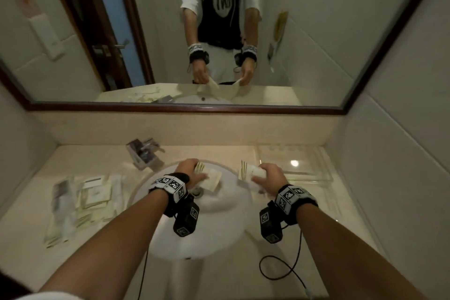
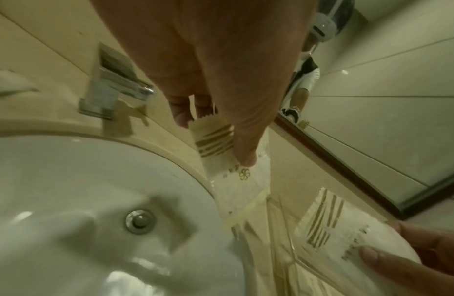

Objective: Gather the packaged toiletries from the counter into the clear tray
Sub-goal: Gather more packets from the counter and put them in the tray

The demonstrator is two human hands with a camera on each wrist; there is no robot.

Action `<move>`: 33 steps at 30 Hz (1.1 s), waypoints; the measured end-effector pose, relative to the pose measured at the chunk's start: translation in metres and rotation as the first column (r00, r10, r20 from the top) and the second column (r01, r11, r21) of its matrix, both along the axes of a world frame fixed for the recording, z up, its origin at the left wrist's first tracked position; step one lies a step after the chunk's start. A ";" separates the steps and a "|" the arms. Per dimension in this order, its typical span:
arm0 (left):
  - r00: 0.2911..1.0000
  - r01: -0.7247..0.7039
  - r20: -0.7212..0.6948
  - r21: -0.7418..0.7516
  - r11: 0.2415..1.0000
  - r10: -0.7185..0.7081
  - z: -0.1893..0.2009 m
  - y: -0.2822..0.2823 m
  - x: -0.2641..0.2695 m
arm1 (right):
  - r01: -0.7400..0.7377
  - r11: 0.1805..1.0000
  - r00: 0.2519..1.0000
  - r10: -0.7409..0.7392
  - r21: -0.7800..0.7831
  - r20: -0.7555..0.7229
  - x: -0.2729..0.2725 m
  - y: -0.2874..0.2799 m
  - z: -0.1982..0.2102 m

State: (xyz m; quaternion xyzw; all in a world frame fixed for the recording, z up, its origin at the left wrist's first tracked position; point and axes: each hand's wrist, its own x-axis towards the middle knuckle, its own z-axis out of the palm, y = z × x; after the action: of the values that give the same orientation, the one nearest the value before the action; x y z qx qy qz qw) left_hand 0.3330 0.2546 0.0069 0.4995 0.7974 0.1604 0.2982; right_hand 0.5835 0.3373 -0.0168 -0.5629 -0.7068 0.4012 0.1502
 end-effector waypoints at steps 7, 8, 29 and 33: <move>0.992 0.123 -0.017 0.006 0.992 -0.123 -0.002 0.033 0.088 | 0.181 0.983 0.983 -0.181 -0.003 -0.021 0.106 0.001 -0.016; 0.991 0.133 -0.018 0.005 0.991 -0.133 -0.002 0.038 0.099 | 0.217 0.976 0.975 -0.218 -0.017 -0.034 0.118 0.001 -0.019; 0.991 0.117 -0.054 -0.090 0.989 -0.122 -0.025 0.059 0.136 | 0.498 0.820 0.857 -0.515 -0.284 0.017 0.126 0.033 -0.095; 0.991 0.116 -0.050 -0.095 0.989 -0.121 -0.029 0.064 0.136 | 0.484 0.824 0.867 -0.497 -0.296 0.033 0.119 0.042 -0.103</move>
State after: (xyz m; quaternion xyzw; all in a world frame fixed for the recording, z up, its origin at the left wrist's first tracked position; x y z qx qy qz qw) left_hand 0.4694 0.3187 -0.0223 0.5362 0.7807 0.0916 0.3076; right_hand 0.7021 0.3796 -0.1195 -0.7322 -0.4670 0.4625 0.1787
